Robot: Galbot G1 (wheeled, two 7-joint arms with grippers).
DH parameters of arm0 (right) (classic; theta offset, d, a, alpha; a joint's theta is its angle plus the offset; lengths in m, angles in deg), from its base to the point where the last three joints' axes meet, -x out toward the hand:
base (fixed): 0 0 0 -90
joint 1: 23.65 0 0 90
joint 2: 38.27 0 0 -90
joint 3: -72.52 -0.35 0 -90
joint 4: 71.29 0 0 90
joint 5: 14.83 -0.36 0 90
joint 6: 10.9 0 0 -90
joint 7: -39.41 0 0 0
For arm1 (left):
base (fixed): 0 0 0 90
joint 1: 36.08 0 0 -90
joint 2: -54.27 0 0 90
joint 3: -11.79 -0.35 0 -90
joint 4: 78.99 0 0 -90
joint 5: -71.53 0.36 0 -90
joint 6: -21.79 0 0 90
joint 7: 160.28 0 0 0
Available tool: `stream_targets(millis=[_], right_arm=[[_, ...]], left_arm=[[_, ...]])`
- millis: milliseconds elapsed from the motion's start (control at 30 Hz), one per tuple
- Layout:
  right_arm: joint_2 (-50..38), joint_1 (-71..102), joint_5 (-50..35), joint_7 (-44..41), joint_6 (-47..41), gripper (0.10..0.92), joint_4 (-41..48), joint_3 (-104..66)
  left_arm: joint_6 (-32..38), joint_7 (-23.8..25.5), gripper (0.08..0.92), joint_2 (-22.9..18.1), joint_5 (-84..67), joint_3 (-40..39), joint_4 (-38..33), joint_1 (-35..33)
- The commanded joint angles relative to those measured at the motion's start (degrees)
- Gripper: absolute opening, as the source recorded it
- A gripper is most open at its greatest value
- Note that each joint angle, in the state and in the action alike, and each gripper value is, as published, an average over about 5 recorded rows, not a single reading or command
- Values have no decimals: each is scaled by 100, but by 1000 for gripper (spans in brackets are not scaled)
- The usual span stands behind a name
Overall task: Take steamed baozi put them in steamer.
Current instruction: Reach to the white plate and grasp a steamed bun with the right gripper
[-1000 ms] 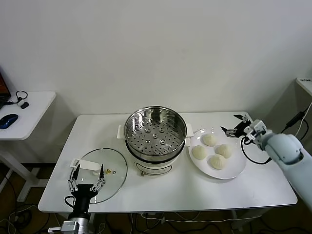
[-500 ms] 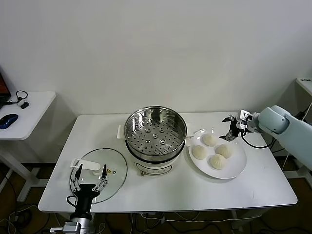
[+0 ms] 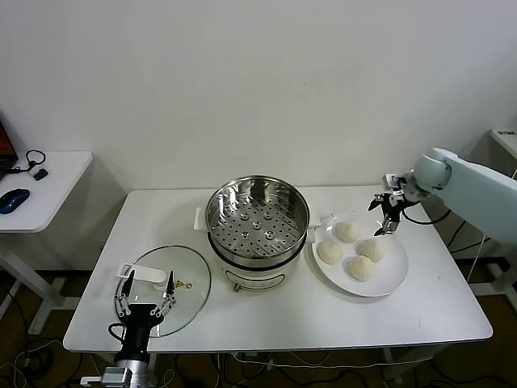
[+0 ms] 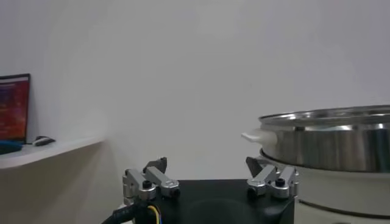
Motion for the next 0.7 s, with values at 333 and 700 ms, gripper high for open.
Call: stream_targets(millis=[333,700], right_arm=[[1083,134,96,-508,425,823,1314,144],[1503,569,359,-416,407,823,1807,-238]], left_arm=[[27,77,823,-267,47,28,115,22],[31,122,823,-213,72,48,161,33]])
